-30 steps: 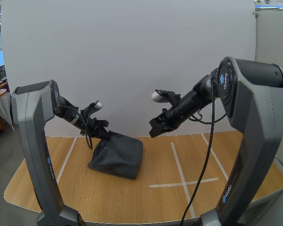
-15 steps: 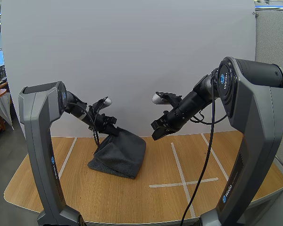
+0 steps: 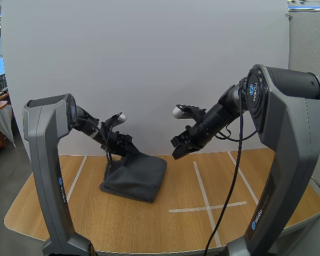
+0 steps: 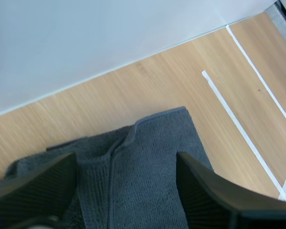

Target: Fold the towel

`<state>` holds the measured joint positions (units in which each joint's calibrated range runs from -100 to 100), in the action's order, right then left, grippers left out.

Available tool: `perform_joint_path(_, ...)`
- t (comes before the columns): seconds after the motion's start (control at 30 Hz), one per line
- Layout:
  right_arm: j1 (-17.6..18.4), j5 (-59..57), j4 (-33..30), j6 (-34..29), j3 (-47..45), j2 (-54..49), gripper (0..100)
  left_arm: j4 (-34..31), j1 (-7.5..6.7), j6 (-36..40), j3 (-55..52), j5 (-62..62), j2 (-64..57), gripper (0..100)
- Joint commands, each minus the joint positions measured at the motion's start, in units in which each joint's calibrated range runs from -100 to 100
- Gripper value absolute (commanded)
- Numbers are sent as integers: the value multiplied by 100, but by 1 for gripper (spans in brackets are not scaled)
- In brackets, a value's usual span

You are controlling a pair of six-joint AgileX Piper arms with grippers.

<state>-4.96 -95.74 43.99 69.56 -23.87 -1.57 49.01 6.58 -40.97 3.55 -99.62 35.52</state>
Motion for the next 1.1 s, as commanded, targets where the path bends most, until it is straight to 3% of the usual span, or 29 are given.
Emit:
perform_joint_path(0.0,49,452,69,-26,-24,-54,0,112,-31,74,148,-38,-487,97)
perform_joint_path(0.27,451,1676,626,256,24,531,0,-922,-15,582,-263,-38,-1709,96)
perform_joint_path(0.5,593,1885,1181,343,536,1130,0,-933,-14,515,-1326,-38,-2021,96)
perform_joint_path(0.7,593,1944,1260,347,880,1486,0,-924,-14,357,-2074,-38,-2021,96)
perform_joint_path(1.07,653,2021,1690,677,964,2018,0,-1259,-14,466,-2192,-38,-2021,92)
